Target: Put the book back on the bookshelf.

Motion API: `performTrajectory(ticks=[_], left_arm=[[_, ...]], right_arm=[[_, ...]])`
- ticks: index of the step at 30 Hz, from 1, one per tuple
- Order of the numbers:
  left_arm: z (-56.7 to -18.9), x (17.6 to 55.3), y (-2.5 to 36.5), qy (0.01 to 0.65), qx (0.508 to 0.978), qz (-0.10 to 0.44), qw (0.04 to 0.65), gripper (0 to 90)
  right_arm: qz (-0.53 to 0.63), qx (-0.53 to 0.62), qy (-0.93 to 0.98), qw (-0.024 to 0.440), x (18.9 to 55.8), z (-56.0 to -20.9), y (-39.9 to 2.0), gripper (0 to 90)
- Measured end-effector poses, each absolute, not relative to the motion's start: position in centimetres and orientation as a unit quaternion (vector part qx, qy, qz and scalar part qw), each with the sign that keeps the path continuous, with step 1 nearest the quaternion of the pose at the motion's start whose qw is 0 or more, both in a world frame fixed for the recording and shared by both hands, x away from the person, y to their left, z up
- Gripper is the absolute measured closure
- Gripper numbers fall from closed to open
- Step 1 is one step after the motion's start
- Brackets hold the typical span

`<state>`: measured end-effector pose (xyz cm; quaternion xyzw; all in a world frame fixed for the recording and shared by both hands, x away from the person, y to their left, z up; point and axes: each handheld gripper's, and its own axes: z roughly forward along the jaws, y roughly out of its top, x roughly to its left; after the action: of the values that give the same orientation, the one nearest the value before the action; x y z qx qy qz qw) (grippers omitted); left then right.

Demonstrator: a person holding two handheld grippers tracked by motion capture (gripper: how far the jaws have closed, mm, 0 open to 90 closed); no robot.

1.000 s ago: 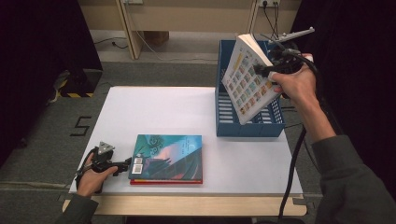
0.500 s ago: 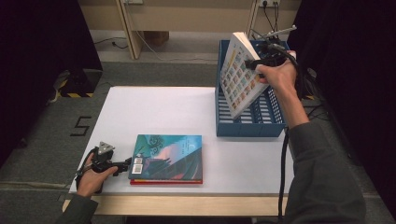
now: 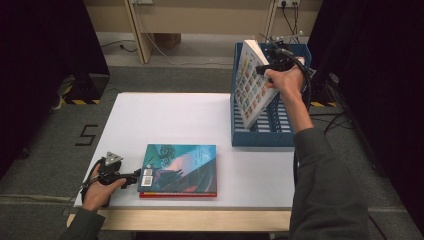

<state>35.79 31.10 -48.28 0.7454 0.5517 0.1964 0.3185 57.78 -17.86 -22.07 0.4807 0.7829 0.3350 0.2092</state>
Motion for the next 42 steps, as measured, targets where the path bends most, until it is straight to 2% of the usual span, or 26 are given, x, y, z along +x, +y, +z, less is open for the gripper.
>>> performTrajectory(ticks=[20, 23, 27, 33, 42], left_arm=[[-48.3, 35.8, 31.1, 0.552, 0.745, 0.197, 0.319, 11.8], [-48.3, 35.8, 31.1, 0.551, 0.744, 0.198, 0.32, 11.8], [-48.3, 35.8, 31.1, 0.551, 0.745, 0.199, 0.32, 11.8], [-48.3, 35.8, 31.1, 0.551, 0.745, 0.199, 0.32, 11.7], [-48.3, 35.8, 31.1, 0.551, 0.744, 0.199, 0.32, 11.7]], right_arm=[[0.315, 0.502, 0.779, 0.203, 60.4, -25.5, -15.5, 72.5], [0.334, 0.508, 0.773, 0.18, 60.3, -25.5, -15.6, 69.0], [0.34, 0.504, 0.776, 0.167, 59.5, -25.3, -16.1, 61.0], [0.354, 0.489, 0.785, 0.136, 57.9, -24.9, -17.1, 55.6], [0.367, 0.463, 0.799, 0.115, 55.0, -25.4, -18.4, 54.9]])
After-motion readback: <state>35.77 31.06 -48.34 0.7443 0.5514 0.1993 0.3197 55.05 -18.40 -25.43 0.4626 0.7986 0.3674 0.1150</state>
